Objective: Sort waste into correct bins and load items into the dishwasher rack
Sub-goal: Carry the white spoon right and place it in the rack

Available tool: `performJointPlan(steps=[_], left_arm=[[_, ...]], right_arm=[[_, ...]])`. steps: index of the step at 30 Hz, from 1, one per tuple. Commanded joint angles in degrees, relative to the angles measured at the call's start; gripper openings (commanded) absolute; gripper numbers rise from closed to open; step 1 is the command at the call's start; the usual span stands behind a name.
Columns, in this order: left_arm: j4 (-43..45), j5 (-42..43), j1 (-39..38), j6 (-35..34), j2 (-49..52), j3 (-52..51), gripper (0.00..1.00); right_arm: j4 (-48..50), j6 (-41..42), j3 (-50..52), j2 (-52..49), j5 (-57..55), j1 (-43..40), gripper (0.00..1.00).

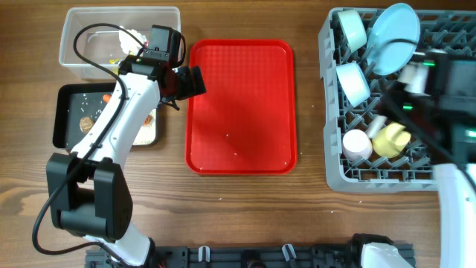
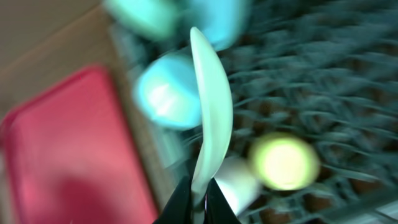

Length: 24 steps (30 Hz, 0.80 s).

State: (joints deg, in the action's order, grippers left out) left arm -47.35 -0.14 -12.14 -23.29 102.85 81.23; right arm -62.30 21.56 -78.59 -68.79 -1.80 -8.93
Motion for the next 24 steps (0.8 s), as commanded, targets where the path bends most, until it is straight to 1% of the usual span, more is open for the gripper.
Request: performJointPlan(steps=[1, 3, 6, 9, 11, 15, 20, 24], left_arm=[[0.15, 0.09, 0.33, -0.79, 0.00, 0.20, 1.00], [0.15, 0.11, 0.33, -0.79, 0.00, 0.20, 1.00], [0.15, 0.11, 0.33, -0.79, 0.02, 0.20, 1.00], [0.15, 0.11, 0.33, -0.79, 0.02, 0.20, 1.00], [0.15, 0.11, 0.33, -0.79, 0.02, 0.20, 1.00], [0.15, 0.11, 0.33, -0.79, 0.02, 0.20, 1.00], [0.15, 0.11, 0.33, -0.79, 0.00, 0.20, 1.00], [0.15, 0.11, 0.33, -0.79, 0.00, 0.20, 1.00]], right_arm=[[0.94, 0.63, -0.42, -1.90, -1.14, -9.90, 0.04], [2.56, 1.40, -0.42, -4.39, -1.11, -13.81, 0.04], [4.33, 5.68, -0.42, -8.22, -1.01, -17.11, 0.04], [8.61, 7.58, -0.42, -12.98, 4.11, -19.32, 0.04], [11.61, 9.49, -0.42, -16.04, 7.06, -19.43, 0.04], [15.58, 16.39, -0.42, -22.27, 6.99, -19.17, 0.04], [17.05, 25.05, -0.42, -28.41, 6.80, -19.17, 0.04], [16.83, 26.45, -0.42, -29.51, 6.71, -19.17, 0.04]])
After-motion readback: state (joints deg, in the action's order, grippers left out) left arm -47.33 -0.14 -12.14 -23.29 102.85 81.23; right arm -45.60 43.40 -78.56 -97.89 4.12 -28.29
